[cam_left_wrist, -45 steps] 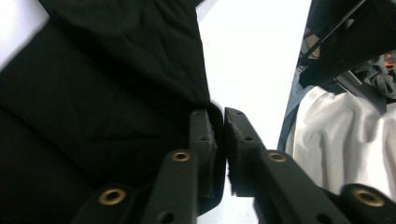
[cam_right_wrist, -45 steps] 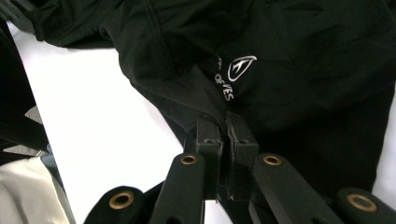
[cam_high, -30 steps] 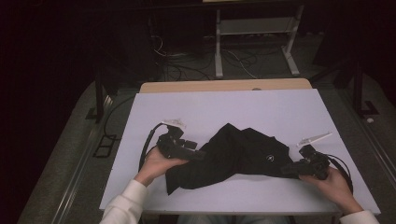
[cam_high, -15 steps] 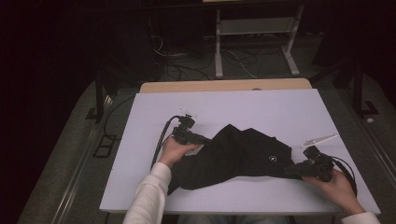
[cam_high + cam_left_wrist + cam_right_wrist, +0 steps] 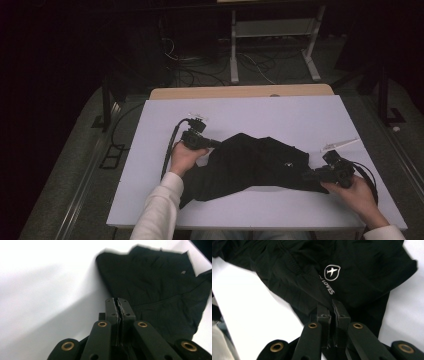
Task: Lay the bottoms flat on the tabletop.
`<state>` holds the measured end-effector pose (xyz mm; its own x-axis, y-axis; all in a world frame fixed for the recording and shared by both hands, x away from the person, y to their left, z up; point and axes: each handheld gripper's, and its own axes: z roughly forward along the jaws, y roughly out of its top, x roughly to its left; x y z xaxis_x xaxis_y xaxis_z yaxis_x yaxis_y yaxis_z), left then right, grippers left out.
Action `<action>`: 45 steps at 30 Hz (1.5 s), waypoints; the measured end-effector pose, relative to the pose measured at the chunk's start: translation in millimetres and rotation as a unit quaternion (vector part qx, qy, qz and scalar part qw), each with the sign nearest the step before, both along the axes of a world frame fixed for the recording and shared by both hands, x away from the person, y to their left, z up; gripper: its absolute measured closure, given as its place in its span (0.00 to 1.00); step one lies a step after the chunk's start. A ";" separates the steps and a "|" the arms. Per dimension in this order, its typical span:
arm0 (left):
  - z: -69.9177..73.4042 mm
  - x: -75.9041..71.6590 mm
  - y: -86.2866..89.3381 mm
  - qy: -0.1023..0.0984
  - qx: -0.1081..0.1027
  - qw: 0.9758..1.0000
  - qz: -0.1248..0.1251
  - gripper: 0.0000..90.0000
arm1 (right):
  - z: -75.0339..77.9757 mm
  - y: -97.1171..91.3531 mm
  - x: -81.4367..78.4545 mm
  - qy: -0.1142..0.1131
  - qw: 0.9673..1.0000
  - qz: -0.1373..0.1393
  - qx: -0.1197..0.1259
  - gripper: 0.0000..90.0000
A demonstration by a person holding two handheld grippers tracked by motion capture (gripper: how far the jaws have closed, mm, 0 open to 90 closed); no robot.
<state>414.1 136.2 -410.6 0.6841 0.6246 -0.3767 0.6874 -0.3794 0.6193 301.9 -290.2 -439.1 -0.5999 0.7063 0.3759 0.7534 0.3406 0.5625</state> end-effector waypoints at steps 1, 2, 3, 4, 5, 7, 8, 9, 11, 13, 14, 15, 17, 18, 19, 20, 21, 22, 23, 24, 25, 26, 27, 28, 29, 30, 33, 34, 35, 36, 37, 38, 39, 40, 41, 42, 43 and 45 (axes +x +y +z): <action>6.2 0.6 3.0 -0.010 0.002 1.000 0.007 0.97 | 1.5 1.9 4.7 -0.002 1.000 -0.001 0.001 0.94; 12.5 1.3 6.6 -0.019 0.001 1.000 0.015 0.97 | 3.1 3.9 9.7 -0.006 1.000 -0.001 0.002 0.94; 18.7 1.9 10.5 -0.029 0.000 0.999 0.024 0.97 | 5.2 6.0 14.5 -0.010 1.000 -0.002 0.004 0.94; 24.6 2.5 14.8 -0.039 -0.001 0.999 0.033 0.97 | 7.3 8.2 19.0 -0.015 1.000 -0.002 0.005 0.94; 30.1 2.6 18.7 -0.049 -0.003 0.998 0.043 0.97 | 9.5 10.2 23.2 -0.022 1.000 -0.003 0.007 0.94; 38.3 1.2 26.7 -0.068 -0.012 0.996 0.060 0.97 | 13.4 15.2 31.0 -0.031 0.999 -0.005 0.013 0.94; 39.9 -0.5 29.5 -0.071 -0.019 0.995 0.066 0.97 | 15.2 18.4 33.9 -0.038 0.999 -0.006 0.011 0.94; 39.8 -2.7 31.4 -0.073 -0.019 0.995 0.066 0.97 | 16.4 21.7 36.2 -0.046 0.999 -0.005 0.005 0.94; 34.2 -10.5 33.4 -0.077 -0.006 0.995 0.061 0.97 | 17.5 28.9 36.7 -0.052 0.999 0.001 -0.004 0.94; 22.6 -20.0 35.4 -0.073 0.016 0.996 0.053 0.97 | 16.9 36.4 31.8 -0.056 0.998 0.012 -0.012 0.93; 15.7 -24.6 37.0 -0.069 0.026 0.996 0.051 0.97 | 15.4 40.1 28.4 -0.057 0.998 0.015 -0.013 0.92; 8.4 -28.2 39.0 -0.061 0.034 0.996 0.048 0.97 | 12.8 43.3 25.7 -0.051 0.998 0.021 -0.012 0.90; -4.5 -33.6 44.5 -0.048 0.044 0.997 0.048 0.97 | 6.7 48.9 22.3 -0.024 0.999 0.031 -0.011 0.85; -10.0 -35.8 47.8 -0.041 0.039 0.997 0.052 0.97 | 3.9 50.7 21.5 -0.008 0.999 0.033 -0.010 0.82; -14.9 -37.7 50.9 -0.035 0.032 0.997 0.055 0.97 | 1.5 51.2 20.7 0.008 0.999 0.030 -0.008 0.78; -19.1 -39.0 53.5 -0.030 0.029 0.998 0.056 0.97 | 0.1 50.7 19.8 0.021 0.999 0.025 -0.003 0.73; -22.2 -39.4 55.1 -0.024 0.027 0.998 0.056 0.97 | 0.0 49.7 18.5 0.028 0.999 0.019 0.000 0.69; -23.3 -39.3 55.9 -0.019 0.027 0.998 0.055 0.97 | 1.1 47.8 16.9 0.028 0.999 0.013 0.006 0.63; -23.2 -39.1 56.3 -0.018 0.026 0.998 0.053 0.97 | 2.5 45.2 15.5 0.029 0.999 0.010 0.015 0.59; -22.9 -39.3 56.3 -0.018 0.024 0.998 0.052 0.97 | 4.7 41.9 14.4 0.032 0.999 0.003 0.024 0.55; -23.3 -39.6 55.8 -0.016 0.022 0.998 0.049 0.97 | 6.5 37.9 13.8 0.030 0.999 -0.006 0.033 0.52; -24.1 -40.4 54.9 -0.013 0.023 0.999 0.047 0.97 | 8.5 33.4 13.6 0.029 0.998 -0.017 0.043 0.49; -24.9 -40.9 53.8 -0.009 0.025 0.999 0.044 0.97 | 9.9 28.6 14.0 0.026 0.998 -0.030 0.053 0.47; -25.5 -41.4 52.4 -0.006 0.027 0.999 0.042 0.97 | 11.0 24.0 14.9 0.022 0.997 -0.048 0.061 0.45; -25.4 -41.8 50.9 -0.006 0.029 0.999 0.040 0.97 | 11.5 19.5 16.2 0.019 0.995 -0.070 0.067 0.44; -25.2 -42.2 49.8 -0.007 0.031 0.999 0.038 0.97 | 11.5 15.3 17.8 0.016 0.993 -0.092 0.076 0.43; -25.8 -43.2 45.9 -0.005 0.036 0.999 0.032 0.96 | 11.3 8.6 24.9 0.008 0.985 -0.140 0.100 0.43; -26.2 -43.4 44.9 -0.006 0.041 0.999 0.029 0.96 | 11.3 8.9 28.1 0.007 0.984 -0.150 0.098 0.44; -26.5 -43.7 44.3 -0.005 0.043 0.999 0.028 0.96 | 11.2 10.0 31.4 0.004 0.983 -0.155 0.095 0.45; -26.7 -43.7 44.3 -0.004 0.044 0.999 0.028 0.96 | 10.5 11.4 34.7 0.003 0.984 -0.155 0.090 0.47; -26.7 -43.9 44.4 -0.004 0.044 0.999 0.029 0.96 | 9.6 13.3 37.9 0.004 0.985 -0.154 0.079 0.48; -26.6 -43.9 45.0 -0.004 0.043 0.999 0.030 0.96 | 8.2 15.2 40.6 0.004 0.986 -0.153 0.064 0.49; -26.8 -44.0 45.6 -0.004 0.041 0.999 0.031 0.96 | 6.3 16.2 42.9 0.010 0.986 -0.154 0.055 0.51; -27.0 -43.9 46.3 -0.004 0.041 0.999 0.031 0.96 | 3.8 16.3 45.2 0.016 0.986 -0.154 0.055 0.53; -27.1 -43.9 46.7 -0.003 0.042 0.999 0.031 0.96 | 1.6 16.3 47.2 0.023 0.986 -0.153 0.056 0.55; -27.6 -43.8 46.9 -0.002 0.042 0.999 0.031 0.96 | -0.3 16.0 49.1 0.028 0.986 -0.152 0.056 0.57; -28.1 -43.6 46.8 -0.001 0.042 0.999 0.030 0.96 | -1.8 15.9 51.2 0.030 0.987 -0.151 0.054 0.58; -29.0 -43.5 45.3 -0.001 0.044 0.999 0.029 0.96 | -4.6 15.6 55.9 0.035 0.986 -0.148 0.060 0.61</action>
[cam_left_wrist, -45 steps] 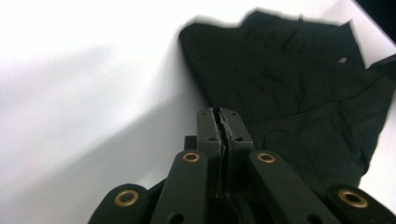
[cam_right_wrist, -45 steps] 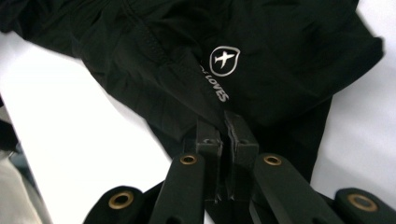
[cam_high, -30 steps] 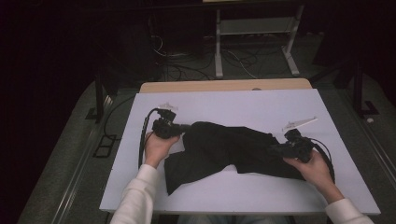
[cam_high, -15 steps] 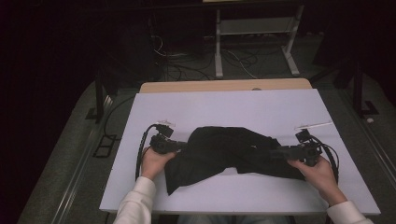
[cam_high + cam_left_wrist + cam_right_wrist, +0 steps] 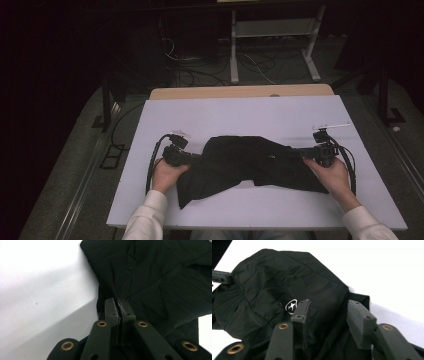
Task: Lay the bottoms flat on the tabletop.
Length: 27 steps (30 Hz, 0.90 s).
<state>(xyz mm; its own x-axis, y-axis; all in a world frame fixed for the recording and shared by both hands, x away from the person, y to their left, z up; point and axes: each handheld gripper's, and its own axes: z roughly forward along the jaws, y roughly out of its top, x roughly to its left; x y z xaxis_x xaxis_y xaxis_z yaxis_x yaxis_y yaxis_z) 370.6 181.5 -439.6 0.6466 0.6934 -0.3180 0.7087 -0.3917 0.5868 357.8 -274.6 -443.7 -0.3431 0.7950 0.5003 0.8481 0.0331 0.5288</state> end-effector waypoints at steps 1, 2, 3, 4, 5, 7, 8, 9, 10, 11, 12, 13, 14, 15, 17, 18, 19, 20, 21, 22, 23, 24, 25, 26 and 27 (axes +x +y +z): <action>-0.4 -0.1 -1.0 0.000 0.000 1.000 -0.001 0.96 | -1.2 0.0 2.6 0.002 1.000 -0.001 0.005 0.62; -0.5 -0.4 -2.1 0.000 0.002 1.000 -0.002 0.96 | -2.4 0.6 5.5 0.004 1.000 -0.001 0.009 0.63; -0.5 -0.7 -3.1 0.000 0.004 1.000 -0.002 0.96 | -3.7 1.4 8.5 0.006 1.000 0.000 0.012 0.65; -0.7 -0.8 -3.7 0.001 0.004 1.000 -0.003 0.96 | -5.9 2.8 11.6 0.009 1.000 0.002 0.015 0.67; -0.8 -1.0 -4.1 0.000 0.004 1.000 -0.004 0.96 | -8.3 4.5 15.0 0.019 1.000 0.008 0.015 0.69; -0.9 -1.0 -4.2 0.000 0.005 1.000 -0.004 0.96 | -11.8 8.8 20.6 0.034 0.999 0.016 0.014 0.77; -0.8 -1.0 -4.0 0.000 0.005 1.000 -0.003 0.96 | -12.3 10.5 22.6 0.038 0.999 0.018 0.015 0.83; -0.6 -0.9 -3.6 -0.001 0.004 1.000 -0.003 0.96 | -11.6 12.6 24.7 0.042 0.999 0.025 0.015 0.89; -0.4 -0.8 -3.3 -0.002 0.004 1.000 -0.002 0.96 | -10.2 14.6 26.5 0.037 0.999 0.032 0.013 0.94; -0.3 -0.5 -3.0 -0.004 0.002 1.000 -0.001 0.96 | -8.1 16.2 28.3 0.033 0.999 0.035 0.011 0.94; 0.0 0.0 -2.7 -0.006 0.001 1.000 0.000 0.96 | -5.7 17.3 31.0 0.029 0.999 0.039 0.007 0.94; 0.5 0.1 -2.8 -0.008 -0.001 1.000 0.002 0.96 | -2.6 17.9 33.9 0.022 0.999 0.040 0.008 0.94; 1.0 0.1 -3.3 -0.011 -0.004 1.000 0.004 0.96 | 0.4 17.9 37.2 0.011 0.999 0.041 0.010 0.94; 2.1 0.2 -3.7 -0.016 -0.002 1.000 0.002 0.96 | 3.5 17.1 41.2 0.002 0.999 0.040 0.013 0.95; 5.3 0.0 -5.3 -0.026 -0.004 1.000 0.004 0.96 | 9.2 15.0 49.8 -0.016 0.999 0.033 0.024 0.95; 7.5 0.5 -6.4 -0.031 -0.001 1.000 0.004 0.96 | 11.3 13.8 54.9 -0.022 0.999 0.031 0.026 0.95; 9.8 1.4 -7.3 -0.039 -0.001 0.999 0.005 0.96 | 12.9 12.7 59.7 -0.028 0.999 0.027 0.029 0.95; 12.6 2.4 -7.7 -0.044 -0.005 0.999 0.009 0.96 | 14.0 11.7 64.0 -0.031 0.999 0.023 0.032 0.95; 15.4 3.6 -8.1 -0.050 -0.010 0.999 0.013 0.96 | 14.3 10.5 68.0 -0.035 0.999 0.020 0.035 0.95; 18.2 5.0 -8.9 -0.057 -0.011 0.998 0.016 0.96 | 14.6 9.3 71.1 -0.039 0.998 0.017 0.037 0.95; 20.8 6.5 -9.6 -0.063 -0.014 0.998 0.019 0.96 | 14.6 8.0 73.3 -0.043 0.998 0.013 0.037 0.95; 22.8 8.5 -10.7 -0.067 -0.016 0.997 0.022 0.96 | 14.1 6.0 75.3 -0.046 0.998 0.011 0.035 0.95; 24.0 10.7 -12.3 -0.070 -0.019 0.997 0.023 0.96 | 13.4 3.6 76.6 -0.050 0.998 0.006 0.036 0.95; 24.4 12.7 -14.6 -0.073 -0.019 0.997 0.026 0.96 | 12.2 0.7 77.4 -0.052 0.998 0.002 0.036 0.95; 23.8 14.4 -16.9 -0.074 -0.021 0.997 0.027 0.96 | 10.2 -2.4 78.0 -0.053 0.998 -0.003 0.036 0.95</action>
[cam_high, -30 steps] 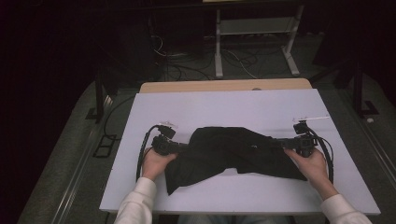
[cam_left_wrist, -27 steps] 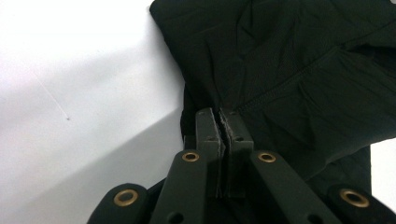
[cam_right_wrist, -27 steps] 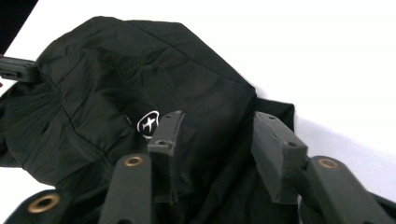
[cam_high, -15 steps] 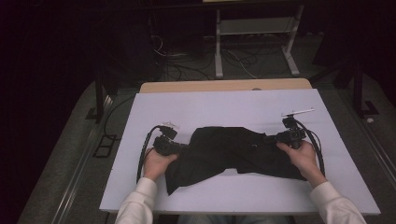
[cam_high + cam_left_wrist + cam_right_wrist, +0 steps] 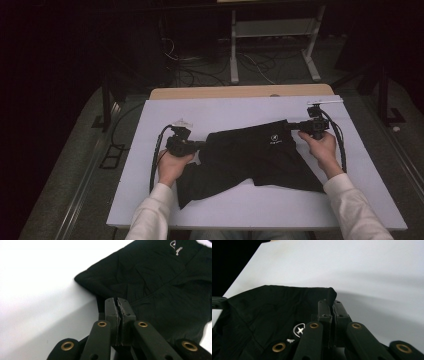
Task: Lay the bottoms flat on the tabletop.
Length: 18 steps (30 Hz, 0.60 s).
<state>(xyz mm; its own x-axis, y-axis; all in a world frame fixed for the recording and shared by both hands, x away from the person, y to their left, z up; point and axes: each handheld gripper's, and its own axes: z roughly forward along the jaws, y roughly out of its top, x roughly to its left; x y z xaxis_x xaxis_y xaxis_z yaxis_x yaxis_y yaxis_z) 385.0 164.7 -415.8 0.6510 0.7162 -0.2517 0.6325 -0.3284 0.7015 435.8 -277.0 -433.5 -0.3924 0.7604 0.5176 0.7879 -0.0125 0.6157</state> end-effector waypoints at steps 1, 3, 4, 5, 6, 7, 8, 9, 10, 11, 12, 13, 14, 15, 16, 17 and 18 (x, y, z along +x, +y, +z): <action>-1.5 1.3 -2.7 0.001 -0.004 1.000 0.003 0.96 | -2.1 -3.5 0.7 0.004 1.000 -0.004 -0.001 0.95; -5.6 3.6 -8.8 0.002 -0.007 1.000 0.004 0.96 | -6.0 -10.8 1.2 0.008 1.000 -0.012 -0.008 0.95; -8.3 4.5 -12.2 0.007 -0.007 1.000 -0.001 0.96 | -8.2 -14.6 1.0 0.010 1.000 -0.017 -0.010 0.95; -11.5 4.8 -16.6 0.013 -0.005 1.000 -0.006 0.96 | -10.5 -18.6 0.8 0.012 1.000 -0.022 -0.010 0.95; -14.9 4.5 -21.2 0.021 0.000 1.000 -0.014 0.96 | -12.7 -22.5 0.4 0.016 0.999 -0.028 -0.010 0.95; -18.6 3.7 -26.1 0.028 0.008 0.999 -0.022 0.96 | -14.7 -25.9 0.0 0.019 0.999 -0.034 -0.009 0.95; -22.1 2.6 -31.1 0.034 0.016 0.999 -0.032 0.95 | -16.3 -29.0 -0.5 0.022 0.999 -0.038 -0.010 0.95; -25.0 1.4 -35.4 0.038 0.023 0.998 -0.041 0.95 | -17.6 -31.8 -1.1 0.024 0.999 -0.042 -0.012 0.95; -27.1 0.9 -38.5 0.044 0.026 0.998 -0.049 0.94 | -18.7 -34.6 -1.5 0.025 0.999 -0.045 -0.012 0.95; -28.8 0.9 -40.8 0.050 0.026 0.997 -0.053 0.93 | -19.7 -37.0 -1.7 0.028 0.998 -0.049 -0.012 0.95; -30.0 1.0 -42.1 0.054 0.023 0.997 -0.057 0.91 | -20.5 -39.1 -1.9 0.030 0.998 -0.052 -0.014 0.95; -30.6 1.3 -42.5 0.057 0.019 0.996 -0.061 0.89 | -21.3 -41.1 -2.1 0.032 0.998 -0.056 -0.018 0.95; -30.8 1.6 -42.4 0.061 0.014 0.996 -0.062 0.86 | -22.0 -42.8 -2.4 0.035 0.997 -0.058 -0.022 0.95; -30.7 2.0 -41.8 0.064 0.008 0.996 -0.064 0.83 | -22.9 -44.5 -2.6 0.037 0.997 -0.060 -0.027 0.95; -30.2 2.5 -40.8 0.066 0.006 0.996 -0.064 0.79 | -23.5 -46.0 -3.0 0.039 0.997 -0.061 -0.030 0.95; -29.4 2.8 -39.8 0.066 0.009 0.996 -0.059 0.76 | -24.1 -47.4 -3.3 0.040 0.997 -0.064 -0.030 0.95; -28.3 3.2 -38.4 0.062 0.013 0.997 -0.054 0.71 | -24.2 -48.9 -3.7 0.041 0.996 -0.066 -0.033 0.95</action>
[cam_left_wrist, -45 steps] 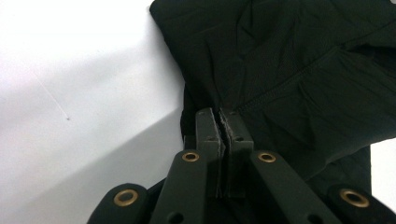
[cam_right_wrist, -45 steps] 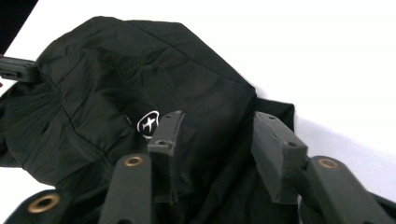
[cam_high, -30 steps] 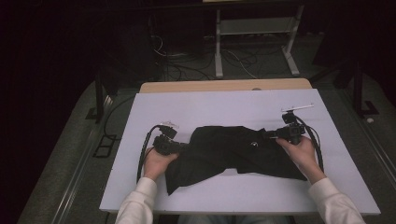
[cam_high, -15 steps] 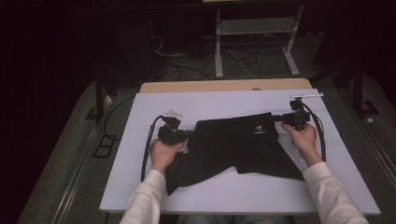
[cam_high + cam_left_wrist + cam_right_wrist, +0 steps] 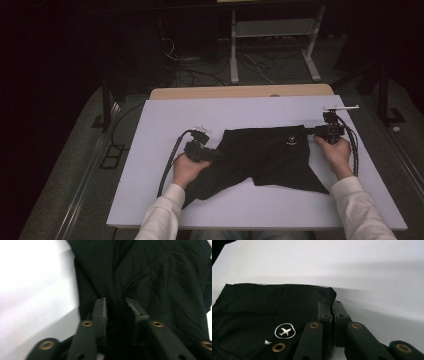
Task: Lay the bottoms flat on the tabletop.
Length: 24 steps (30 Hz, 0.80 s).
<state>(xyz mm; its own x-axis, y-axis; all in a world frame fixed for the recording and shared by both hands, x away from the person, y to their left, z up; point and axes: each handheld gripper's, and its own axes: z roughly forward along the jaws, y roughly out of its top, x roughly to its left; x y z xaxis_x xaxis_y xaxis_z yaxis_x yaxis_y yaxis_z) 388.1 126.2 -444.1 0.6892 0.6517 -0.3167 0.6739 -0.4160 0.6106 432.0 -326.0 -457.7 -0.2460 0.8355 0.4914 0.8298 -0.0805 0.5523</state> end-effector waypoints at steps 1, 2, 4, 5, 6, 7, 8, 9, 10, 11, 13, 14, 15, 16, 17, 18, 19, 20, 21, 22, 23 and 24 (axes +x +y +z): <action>1.3 0.3 2.0 -0.005 0.002 1.000 0.008 0.67 | 0.3 -1.4 -0.5 0.001 1.000 -0.002 -0.006 0.95; 2.9 1.0 4.7 -0.011 0.001 1.000 0.016 0.65 | 0.7 -2.9 -1.2 0.001 1.000 -0.005 -0.009 0.95; 6.1 4.1 11.2 -0.020 -0.005 0.999 0.037 0.60 | 0.7 -6.1 -2.7 0.001 1.000 -0.009 -0.007 0.95; 7.3 6.5 14.4 -0.023 -0.011 0.999 0.046 0.59 | 0.4 -7.6 -3.2 0.002 1.000 -0.010 -0.007 0.95; 8.2 9.3 17.5 -0.023 -0.018 0.998 0.055 0.58 | 0.1 -8.9 -3.8 0.002 1.000 -0.013 -0.007 0.95; 8.6 12.5 20.1 -0.022 -0.023 0.997 0.065 0.57 | -0.2 -10.4 -4.3 0.003 1.000 -0.015 -0.006 0.95; 8.7 16.4 21.4 -0.018 -0.023 0.997 0.073 0.56 | -0.3 -11.8 -4.5 0.003 1.000 -0.018 -0.007 0.95; 8.4 20.6 21.5 -0.015 -0.020 0.997 0.079 0.55 | -0.4 -13.3 -4.8 0.003 1.000 -0.022 -0.007 0.95; 7.6 24.6 20.4 -0.015 -0.018 0.996 0.082 0.54 | -0.9 -14.9 -4.9 0.002 1.000 -0.025 -0.005 0.95; 6.8 28.8 18.5 -0.015 -0.019 0.996 0.083 0.54 | -1.5 -16.0 -5.1 0.004 1.000 -0.025 -0.003 0.95; 4.9 38.0 12.5 -0.007 -0.029 0.996 0.082 0.54 | -3.0 -17.2 -5.2 0.005 1.000 -0.027 -0.004 0.95; 4.1 42.3 8.8 -0.007 -0.033 0.996 0.081 0.55 | -3.4 -17.7 -5.2 0.006 1.000 -0.028 -0.002 0.95; 3.4 46.9 4.7 -0.007 -0.034 0.996 0.079 0.55 | -3.7 -18.0 -5.1 0.006 1.000 -0.028 -0.002 0.95; 2.5 51.5 0.4 -0.008 -0.030 0.996 0.078 0.55 | -4.0 -18.0 -4.9 0.006 1.000 -0.028 -0.002 0.95; 1.6 55.9 -3.6 -0.008 -0.027 0.997 0.078 0.55 | -4.3 -18.0 -4.8 0.006 1.000 -0.028 -0.002 0.95; 0.6 60.4 -7.3 -0.006 -0.025 0.997 0.079 0.55 | -4.4 -17.6 -4.8 0.006 1.000 -0.028 -0.002 0.95; -0.5 64.7 -10.4 -0.004 -0.026 0.997 0.078 0.56 | -4.4 -17.4 -4.7 0.006 1.000 -0.028 -0.003 0.95; -1.8 68.4 -13.8 -0.003 -0.028 0.997 0.077 0.57 | -4.3 -17.2 -4.8 0.005 1.000 -0.027 -0.003 0.95; -2.6 71.6 -17.3 -0.003 -0.024 0.997 0.074 0.57 | -4.1 -17.2 -4.9 0.005 1.000 -0.027 -0.003 0.95; -3.8 73.8 -21.3 -0.006 -0.022 0.997 0.071 0.57 | -4.0 -17.2 -5.1 0.005 1.000 -0.026 -0.003 0.95; -5.0 75.6 -25.3 -0.007 -0.019 0.998 0.066 0.57 | -4.0 -17.2 -5.2 0.004 1.000 -0.026 -0.003 0.95; -6.0 77.2 -29.4 -0.005 -0.013 0.998 0.059 0.57 | -4.0 -17.3 -5.3 0.004 1.000 -0.025 -0.003 0.95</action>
<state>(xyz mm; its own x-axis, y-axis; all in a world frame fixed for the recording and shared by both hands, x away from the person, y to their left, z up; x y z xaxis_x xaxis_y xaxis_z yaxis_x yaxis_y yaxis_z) 465.3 96.9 -450.1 0.6117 0.7204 -0.3270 0.7106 -0.3186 0.6273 426.8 -343.2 -461.7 -0.1996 0.8499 0.4877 0.8288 -0.1191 0.5468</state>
